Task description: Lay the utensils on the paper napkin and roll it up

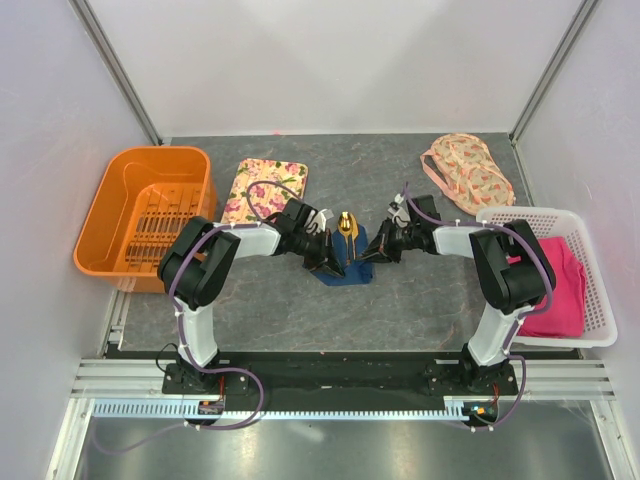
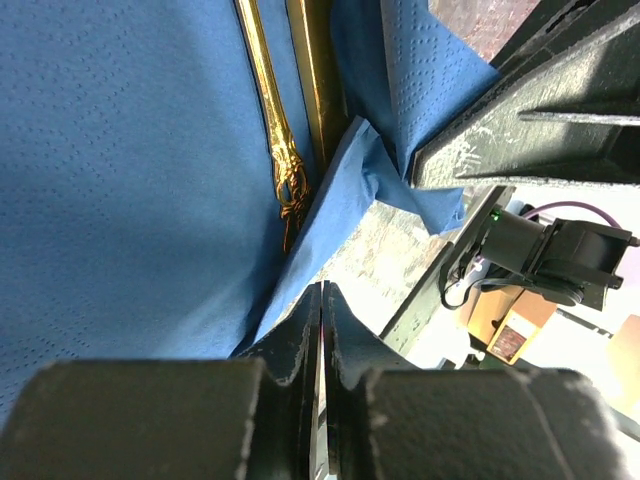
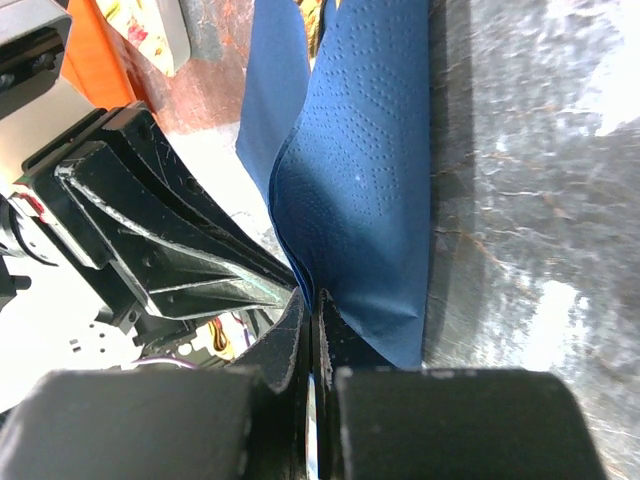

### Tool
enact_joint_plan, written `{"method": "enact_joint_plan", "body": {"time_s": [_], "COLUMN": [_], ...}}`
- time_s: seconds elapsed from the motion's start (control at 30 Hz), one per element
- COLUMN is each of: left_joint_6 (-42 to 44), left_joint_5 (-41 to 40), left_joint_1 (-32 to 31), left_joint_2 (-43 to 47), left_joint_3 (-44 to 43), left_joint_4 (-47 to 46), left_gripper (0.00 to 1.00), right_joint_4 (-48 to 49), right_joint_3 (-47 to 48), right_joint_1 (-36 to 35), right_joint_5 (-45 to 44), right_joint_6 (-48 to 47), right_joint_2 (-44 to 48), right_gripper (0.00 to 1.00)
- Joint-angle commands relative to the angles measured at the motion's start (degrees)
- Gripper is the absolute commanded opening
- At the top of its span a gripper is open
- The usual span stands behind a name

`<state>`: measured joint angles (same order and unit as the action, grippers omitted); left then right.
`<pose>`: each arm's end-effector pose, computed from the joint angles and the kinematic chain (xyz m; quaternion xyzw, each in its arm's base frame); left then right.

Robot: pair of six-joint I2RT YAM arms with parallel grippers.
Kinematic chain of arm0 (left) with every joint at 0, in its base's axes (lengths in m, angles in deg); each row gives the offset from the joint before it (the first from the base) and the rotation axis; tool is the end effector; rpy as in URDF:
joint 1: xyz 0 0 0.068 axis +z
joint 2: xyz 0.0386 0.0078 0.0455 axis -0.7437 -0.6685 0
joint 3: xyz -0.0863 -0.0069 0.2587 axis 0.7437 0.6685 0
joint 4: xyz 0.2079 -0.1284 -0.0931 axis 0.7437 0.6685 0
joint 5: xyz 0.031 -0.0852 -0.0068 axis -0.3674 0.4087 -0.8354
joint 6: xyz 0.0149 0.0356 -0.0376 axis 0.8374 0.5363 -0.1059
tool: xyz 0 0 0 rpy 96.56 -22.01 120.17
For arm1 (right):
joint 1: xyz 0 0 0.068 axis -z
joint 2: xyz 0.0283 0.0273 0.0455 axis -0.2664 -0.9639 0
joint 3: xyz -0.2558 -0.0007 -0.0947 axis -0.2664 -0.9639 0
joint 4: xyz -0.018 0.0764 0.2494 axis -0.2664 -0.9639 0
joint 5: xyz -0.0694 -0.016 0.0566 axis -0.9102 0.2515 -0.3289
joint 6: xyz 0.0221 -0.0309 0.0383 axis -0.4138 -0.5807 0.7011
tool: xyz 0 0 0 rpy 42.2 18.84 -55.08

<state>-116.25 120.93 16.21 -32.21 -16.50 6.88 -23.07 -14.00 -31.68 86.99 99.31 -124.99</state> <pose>0.3019 -0.2155 0.1242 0.0652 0.8963 -0.4375 0.0319 0.3154 0.1180 0.1271 0.0991 0.8788 0.4615 0.0692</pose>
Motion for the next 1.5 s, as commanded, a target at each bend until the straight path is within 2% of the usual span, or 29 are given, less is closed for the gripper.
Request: {"method": "enact_joint_plan", "body": {"time_s": [0.0,0.67,1.07,1.23,1.47], "left_joint_6": [1.35,2.23,2.93,3.38,1.09], "left_joint_5": [-0.64,-1.08,1.11,2.69,1.21], "left_joint_1": [0.19,0.19,0.28,1.77,6.34], "left_joint_2": [0.77,-1.52,0.84,5.5,11.75], "left_joint_3": [-0.7,-1.67,-1.41,1.93,7.21], "left_joint_4": [0.21,1.35,1.18,1.27,-2.78], "left_gripper": [0.06,0.02,0.02,0.13,0.2], "right_joint_4": [2.56,11.97,12.59,13.55,14.17], "right_joint_3": [0.12,0.29,0.21,1.0,1.79], "right_joint_1": [-1.52,-7.06,-7.59,-7.59,-7.76], "right_joint_5": [-0.72,-1.77,-2.48,-2.48,-2.3], "right_joint_6": [1.5,10.81,9.68,10.29,10.82], "right_joint_2": [3.06,-0.8,-4.49,-5.81,-5.81], "right_gripper": [0.0,0.0,0.0,0.0,0.0]}}
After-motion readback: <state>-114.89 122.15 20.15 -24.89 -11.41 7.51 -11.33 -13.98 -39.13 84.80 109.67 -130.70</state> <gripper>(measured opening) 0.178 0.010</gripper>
